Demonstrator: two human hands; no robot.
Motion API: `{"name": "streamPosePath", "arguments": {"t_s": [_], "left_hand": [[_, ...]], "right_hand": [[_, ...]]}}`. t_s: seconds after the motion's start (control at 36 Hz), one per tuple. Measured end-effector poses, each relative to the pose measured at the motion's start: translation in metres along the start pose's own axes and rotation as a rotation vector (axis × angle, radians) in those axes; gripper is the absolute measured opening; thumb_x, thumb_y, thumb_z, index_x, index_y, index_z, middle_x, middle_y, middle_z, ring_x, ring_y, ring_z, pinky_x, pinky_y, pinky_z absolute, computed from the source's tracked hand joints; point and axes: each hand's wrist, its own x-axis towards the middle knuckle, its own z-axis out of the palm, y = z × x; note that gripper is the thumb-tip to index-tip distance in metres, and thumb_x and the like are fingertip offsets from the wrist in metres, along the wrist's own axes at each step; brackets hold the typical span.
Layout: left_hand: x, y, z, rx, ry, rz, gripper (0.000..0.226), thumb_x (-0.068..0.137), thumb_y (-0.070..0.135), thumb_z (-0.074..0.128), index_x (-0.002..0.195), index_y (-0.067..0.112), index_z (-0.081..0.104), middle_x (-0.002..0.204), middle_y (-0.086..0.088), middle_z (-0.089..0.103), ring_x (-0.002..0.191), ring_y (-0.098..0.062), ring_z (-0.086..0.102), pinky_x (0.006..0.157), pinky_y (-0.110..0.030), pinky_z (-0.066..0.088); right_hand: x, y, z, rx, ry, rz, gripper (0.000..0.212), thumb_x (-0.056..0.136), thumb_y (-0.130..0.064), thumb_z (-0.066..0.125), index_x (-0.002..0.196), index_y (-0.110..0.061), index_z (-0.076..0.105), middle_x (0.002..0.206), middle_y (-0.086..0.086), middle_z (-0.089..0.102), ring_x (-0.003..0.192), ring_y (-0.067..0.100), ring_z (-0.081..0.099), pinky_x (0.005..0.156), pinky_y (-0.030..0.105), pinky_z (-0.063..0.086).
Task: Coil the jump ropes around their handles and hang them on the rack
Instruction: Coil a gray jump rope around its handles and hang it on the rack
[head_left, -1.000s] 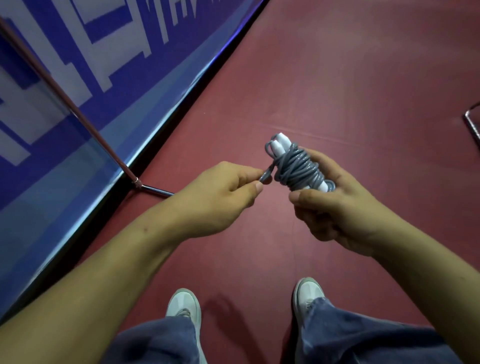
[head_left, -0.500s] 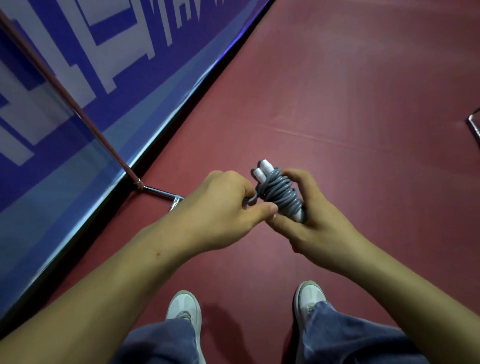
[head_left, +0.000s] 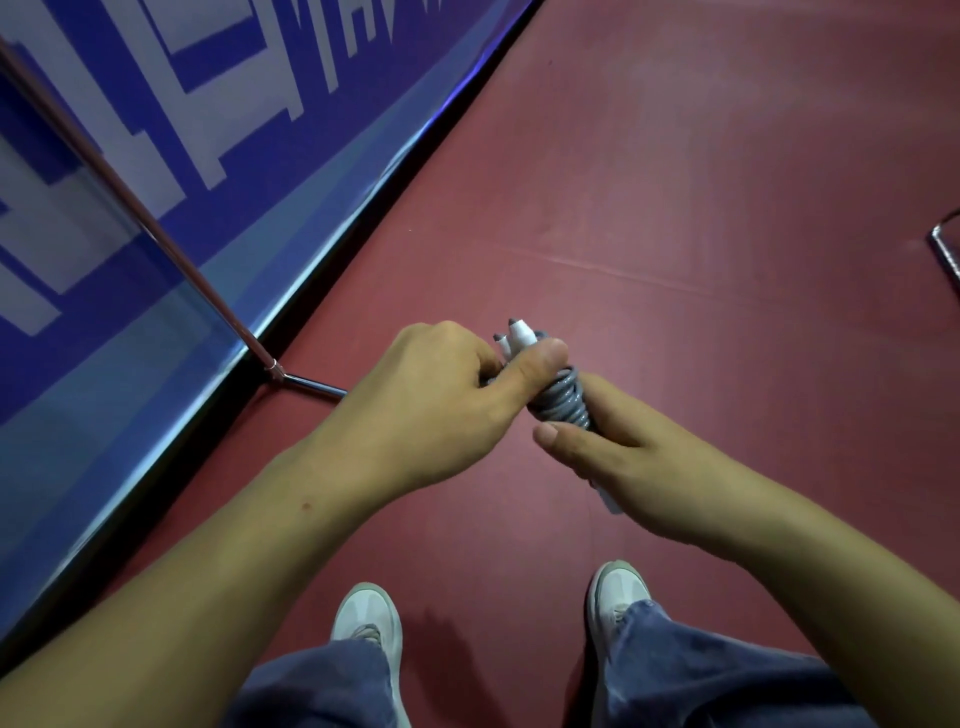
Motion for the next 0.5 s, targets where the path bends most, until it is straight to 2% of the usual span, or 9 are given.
{"name": "streamPosePath", "arguments": {"t_s": [0.03,0.08,0.14,0.22,0.28,0.33,0.42,0.44,0.5], "left_hand": [[0.000,0.000,0.000,0.019,0.013,-0.013,0.077,0.087,0.076,0.042,0.051,0.008,0.041,0.044,0.001,0.033,0.042,-0.014,0.029,0.045,-0.035,0.030],[0.000,0.000,0.001,0.038,0.049,-0.045,0.076,0.087,0.076,0.045,0.051,0.009,0.041,0.043,0.002,0.033,0.041,-0.014,0.030,0.045,-0.032,0.030],[0.000,0.001,0.002,0.027,0.081,-0.072,0.071,0.088,0.072,0.049,0.052,0.011,0.044,0.043,0.003,0.035,0.040,-0.014,0.031,0.045,-0.029,0.030],[0.000,0.003,0.006,-0.004,0.111,-0.083,0.067,0.091,0.068,0.052,0.055,0.012,0.048,0.043,0.002,0.038,0.042,-0.015,0.035,0.044,-0.029,0.029],[0.002,0.005,0.009,-0.046,0.140,-0.084,0.065,0.091,0.065,0.055,0.054,0.012,0.048,0.042,0.003,0.038,0.044,-0.016,0.038,0.042,-0.024,0.027],[0.003,0.007,0.011,-0.062,0.173,-0.075,0.065,0.091,0.063,0.056,0.051,0.014,0.045,0.041,0.004,0.039,0.045,-0.015,0.040,0.044,-0.023,0.030],[0.003,0.013,0.012,-0.093,0.225,-0.046,0.065,0.091,0.061,0.058,0.050,0.014,0.042,0.041,0.002,0.039,0.046,-0.015,0.039,0.044,-0.023,0.028],[0.003,0.015,0.013,-0.100,0.235,-0.040,0.064,0.091,0.061,0.058,0.050,0.014,0.043,0.041,0.002,0.039,0.046,-0.016,0.040,0.044,-0.023,0.028],[0.002,0.015,0.014,-0.117,0.232,-0.040,0.061,0.090,0.061,0.057,0.052,0.015,0.044,0.041,0.003,0.040,0.047,-0.014,0.042,0.045,-0.022,0.030]], "right_hand": [[0.000,0.000,0.000,-0.030,0.024,-0.007,0.035,0.101,-0.040,0.060,0.135,-0.032,0.055,0.107,-0.020,0.069,0.090,-0.002,0.062,0.081,0.025,0.048],[0.001,-0.001,0.000,-0.015,0.066,-0.003,0.030,0.096,-0.037,0.069,0.123,-0.028,0.059,0.085,-0.018,0.065,0.072,-0.001,0.057,0.066,0.024,0.046],[0.003,0.000,0.001,0.019,0.105,0.009,0.027,0.090,-0.034,0.076,0.111,-0.025,0.061,0.072,-0.018,0.058,0.061,-0.001,0.050,0.058,0.022,0.042],[0.006,-0.001,0.005,0.056,0.186,0.013,0.030,0.086,-0.036,0.081,0.104,-0.023,0.060,0.078,-0.012,0.058,0.063,0.000,0.050,0.061,0.025,0.044],[0.005,-0.007,0.008,0.002,0.250,-0.015,0.029,0.087,-0.032,0.080,0.099,-0.024,0.056,0.079,-0.009,0.057,0.060,-0.002,0.049,0.057,0.016,0.041],[0.004,-0.012,0.009,-0.093,0.319,-0.072,0.028,0.088,-0.028,0.078,0.092,-0.026,0.051,0.081,-0.004,0.056,0.061,-0.002,0.048,0.055,0.015,0.040],[0.003,-0.021,0.010,-0.101,0.380,-0.150,0.024,0.089,-0.020,0.074,0.091,-0.015,0.051,0.087,0.016,0.058,0.061,0.008,0.044,0.057,0.031,0.042],[0.001,-0.022,0.010,-0.104,0.369,-0.179,0.023,0.090,-0.020,0.073,0.094,-0.013,0.051,0.090,0.019,0.057,0.065,0.012,0.048,0.060,0.034,0.044],[-0.003,-0.021,0.004,-0.120,0.291,-0.157,0.026,0.092,-0.027,0.073,0.104,-0.019,0.051,0.100,0.011,0.057,0.083,0.014,0.058,0.070,0.035,0.049]]}}
